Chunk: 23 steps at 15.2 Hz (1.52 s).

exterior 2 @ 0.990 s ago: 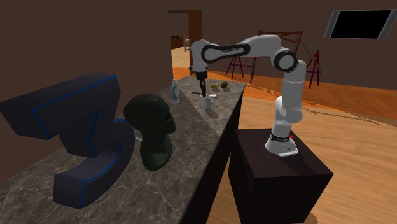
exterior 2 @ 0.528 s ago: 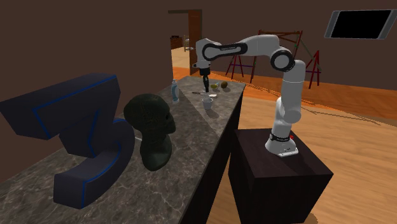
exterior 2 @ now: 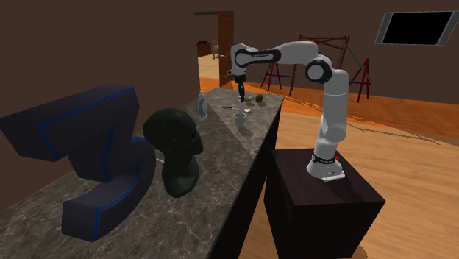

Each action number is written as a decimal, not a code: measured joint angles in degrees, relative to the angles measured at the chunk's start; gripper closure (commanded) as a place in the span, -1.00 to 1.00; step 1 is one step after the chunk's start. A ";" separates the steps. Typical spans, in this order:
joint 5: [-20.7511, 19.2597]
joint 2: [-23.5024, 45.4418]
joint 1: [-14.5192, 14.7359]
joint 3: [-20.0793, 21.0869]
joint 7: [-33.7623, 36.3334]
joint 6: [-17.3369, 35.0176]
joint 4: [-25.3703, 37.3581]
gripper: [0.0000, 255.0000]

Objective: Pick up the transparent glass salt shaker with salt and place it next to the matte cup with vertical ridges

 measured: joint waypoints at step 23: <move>0.61 3.22 -1.88 -1.08 -3.59 14.96 -11.89 1.00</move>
